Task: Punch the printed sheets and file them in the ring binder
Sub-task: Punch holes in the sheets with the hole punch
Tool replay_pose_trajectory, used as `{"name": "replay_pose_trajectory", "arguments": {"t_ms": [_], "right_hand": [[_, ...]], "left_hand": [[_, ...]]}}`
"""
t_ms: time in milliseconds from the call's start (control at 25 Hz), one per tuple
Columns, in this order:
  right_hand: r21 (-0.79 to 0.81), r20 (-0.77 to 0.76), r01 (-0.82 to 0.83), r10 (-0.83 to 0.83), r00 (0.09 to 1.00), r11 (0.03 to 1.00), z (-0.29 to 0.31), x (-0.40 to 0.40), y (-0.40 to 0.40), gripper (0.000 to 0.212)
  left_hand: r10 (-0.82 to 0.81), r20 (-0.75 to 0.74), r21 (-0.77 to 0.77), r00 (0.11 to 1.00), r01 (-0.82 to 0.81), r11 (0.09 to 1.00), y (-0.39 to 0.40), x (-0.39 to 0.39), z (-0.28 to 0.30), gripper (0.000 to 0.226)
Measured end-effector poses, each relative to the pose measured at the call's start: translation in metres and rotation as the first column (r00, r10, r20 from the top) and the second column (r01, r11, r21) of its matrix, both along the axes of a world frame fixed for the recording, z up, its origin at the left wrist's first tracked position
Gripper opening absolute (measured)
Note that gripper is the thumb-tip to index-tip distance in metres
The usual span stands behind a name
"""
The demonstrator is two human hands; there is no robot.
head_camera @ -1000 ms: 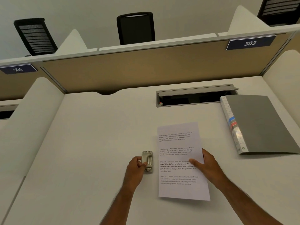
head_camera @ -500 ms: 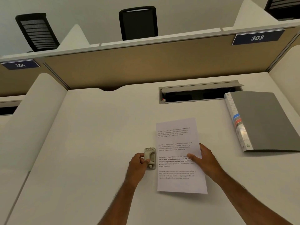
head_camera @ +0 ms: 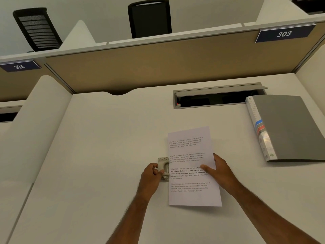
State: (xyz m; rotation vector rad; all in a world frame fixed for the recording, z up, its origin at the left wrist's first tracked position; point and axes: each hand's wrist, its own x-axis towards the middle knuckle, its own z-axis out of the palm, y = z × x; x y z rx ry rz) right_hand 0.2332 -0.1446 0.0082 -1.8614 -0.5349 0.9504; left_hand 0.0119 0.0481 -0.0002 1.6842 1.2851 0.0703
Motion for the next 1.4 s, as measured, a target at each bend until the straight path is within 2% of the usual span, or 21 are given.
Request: {"name": "replay_pose_trajectory", "arguments": {"t_ms": [400, 920, 1120, 1280, 1400], "right_hand": [[0.017, -0.040, -0.030, 0.031, 0.999, 0.999, -0.007, -0.006, 0.013, 0.046], [-0.041, -0.024, -0.017, 0.016, 1.000, 0.999, -0.014, -0.005, 0.021, 0.048], [-0.047, -0.036, -0.011, 0.009, 0.999, 0.999, -0.010, -0.005, 0.022, 0.045], [-0.060, -0.056, -0.003, -0.001, 0.998, 0.998, -0.009, -0.005, 0.024, 0.043], [-0.073, -0.063, 0.009, -0.014, 0.998, 0.997, -0.010, -0.004, 0.024, 0.044]], "left_hand": [[0.012, 0.049, -0.022, 0.999, -0.011, 1.000, 0.001, 0.001, -0.003, 0.012], [0.050, 0.077, -0.042, 0.996, -0.047, 0.998, 0.012, 0.009, 0.002, 0.015], [0.074, 0.063, 0.142, 0.995, -0.083, 0.986, 0.030, 0.035, 0.000, 0.019], [-0.013, -0.067, 0.364, 0.998, 0.036, 0.931, 0.035, 0.054, -0.008, 0.018], [-0.034, -0.125, 0.453, 0.992, 0.087, 0.887, 0.033, 0.061, -0.015, 0.016]]}}
